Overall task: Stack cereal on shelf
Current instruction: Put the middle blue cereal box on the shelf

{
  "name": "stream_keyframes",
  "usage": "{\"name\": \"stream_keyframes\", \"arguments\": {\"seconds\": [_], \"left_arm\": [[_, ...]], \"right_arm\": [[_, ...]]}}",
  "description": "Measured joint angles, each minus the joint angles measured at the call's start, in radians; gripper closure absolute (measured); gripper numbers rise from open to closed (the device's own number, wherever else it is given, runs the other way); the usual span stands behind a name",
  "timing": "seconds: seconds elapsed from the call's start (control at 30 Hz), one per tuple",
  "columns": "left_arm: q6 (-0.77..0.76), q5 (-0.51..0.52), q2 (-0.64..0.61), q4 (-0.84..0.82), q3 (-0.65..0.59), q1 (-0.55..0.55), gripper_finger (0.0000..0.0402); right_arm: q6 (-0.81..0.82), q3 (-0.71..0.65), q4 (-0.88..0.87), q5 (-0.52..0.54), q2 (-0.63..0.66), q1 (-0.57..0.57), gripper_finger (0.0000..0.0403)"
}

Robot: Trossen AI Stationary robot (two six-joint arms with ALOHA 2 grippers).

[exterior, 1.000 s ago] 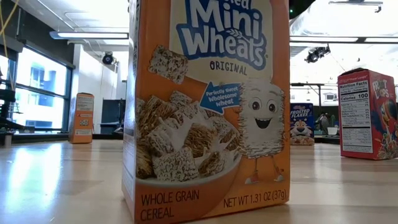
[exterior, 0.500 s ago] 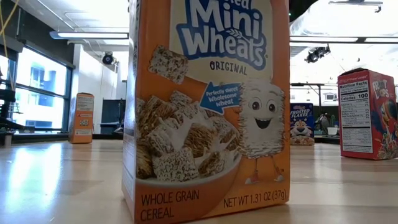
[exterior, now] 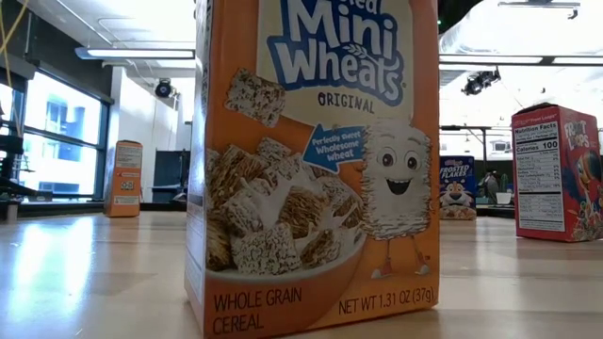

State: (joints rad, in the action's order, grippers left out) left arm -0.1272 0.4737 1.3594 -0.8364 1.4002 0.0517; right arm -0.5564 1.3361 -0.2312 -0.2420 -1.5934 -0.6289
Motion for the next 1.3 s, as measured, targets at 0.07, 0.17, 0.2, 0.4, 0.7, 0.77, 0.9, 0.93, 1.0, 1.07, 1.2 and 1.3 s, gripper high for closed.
{"name": "stream_keyframes", "arguments": {"seconds": [0.07,0.17,0.2,0.4,0.7,0.77,0.9,0.93,1.0,1.07,1.2,1.3], "left_arm": [[0.0,0.0,0.0,0.0,0.0,0.0,0.0153],[0.0,0.0,0.0,0.0,0.0,0.0,0.0153],[0.0,0.0,0.0,0.0,0.0,0.0,0.0153],[0.0,0.0,0.0,0.0,0.0,0.0,0.0153],[0.0,0.0,0.0,0.0,0.0,0.0,0.0153],[0.0,0.0,0.0,0.0,0.0,0.0,0.0153],[0.0,0.0,0.0,0.0,0.0,0.0,0.0153],[0.0,0.0,0.0,0.0,0.0,0.0,0.0153],[0.0,0.0,0.0,0.0,0.0,0.0,0.0153],[0.0,0.0,0.0,0.0,0.0,0.0,0.0153],[0.0,0.0,0.0,0.001,0.0,0.0,0.0153],[0.0,0.0,0.0,0.001,0.0,0.0,0.0153]], "right_arm": [[-0.001,0.0,-0.002,0.01,0.0,0.0,0.0146],[-0.002,0.0,-0.005,0.032,0.0,0.0,0.0146],[-0.002,0.0,-0.005,0.038,0.0,0.0,0.0146],[-0.002,0.047,-0.053,0.075,0.0,0.0,0.0146],[0.027,0.154,-0.184,0.115,0.001,0.0,0.0146],[0.05,0.177,-0.203,0.13,0.001,0.0,0.0146],[0.062,0.232,-0.301,0.129,0.001,0.002,0.0146],[0.062,0.245,-0.325,0.129,0.001,0.005,0.0146],[0.062,0.27,-0.377,0.129,0.001,0.008,0.0146],[0.07,0.294,-0.434,0.128,0.001,0.013,0.0146],[0.11,0.309,-0.51,0.113,0.003,0.02,0.0146],[0.116,0.311,-0.562,0.107,0.003,0.029,0.0146]]}}
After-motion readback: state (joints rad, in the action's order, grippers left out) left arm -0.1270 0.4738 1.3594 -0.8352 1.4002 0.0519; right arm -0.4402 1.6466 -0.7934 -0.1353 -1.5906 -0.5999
